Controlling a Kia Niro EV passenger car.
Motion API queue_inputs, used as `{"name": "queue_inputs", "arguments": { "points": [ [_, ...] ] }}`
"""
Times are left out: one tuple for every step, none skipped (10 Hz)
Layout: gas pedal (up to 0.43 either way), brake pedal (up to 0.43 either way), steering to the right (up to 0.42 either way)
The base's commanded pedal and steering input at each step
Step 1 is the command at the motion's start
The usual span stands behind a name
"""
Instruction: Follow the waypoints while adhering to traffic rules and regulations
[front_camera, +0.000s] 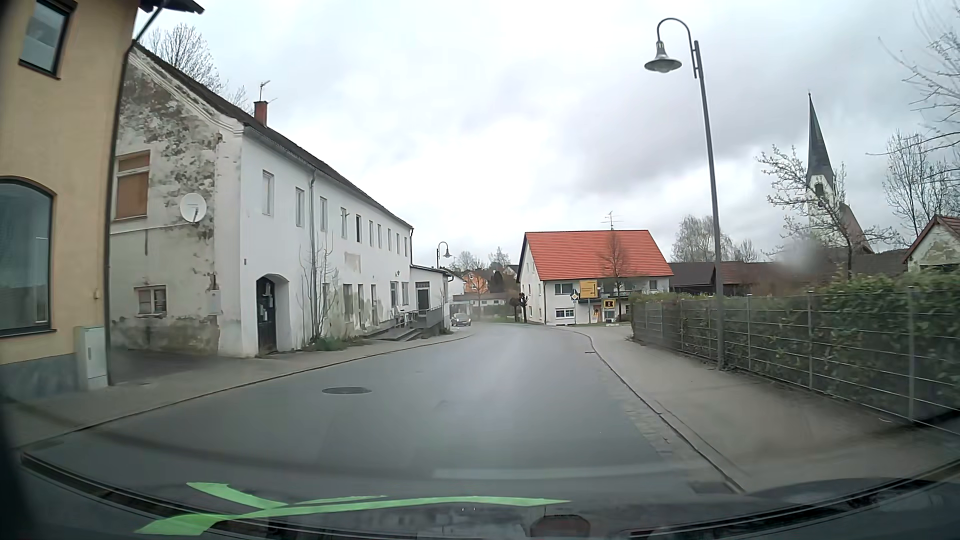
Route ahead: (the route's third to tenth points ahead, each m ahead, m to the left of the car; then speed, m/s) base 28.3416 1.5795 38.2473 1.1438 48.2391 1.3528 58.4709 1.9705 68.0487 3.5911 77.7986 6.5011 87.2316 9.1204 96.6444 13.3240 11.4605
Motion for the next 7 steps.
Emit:
{"name": "queue_inputs", "arguments": {
  "points": [
    [0.079,0.0,0.014],
    [0.059,0.0,0.014],
    [0.028,0.0,0.014],
    [0.02,0.0,0.015],
    [0.0,0.0,0.017],
    [0.0,0.0,0.018],
    [0.0,0.0,0.019]
  ]
}}
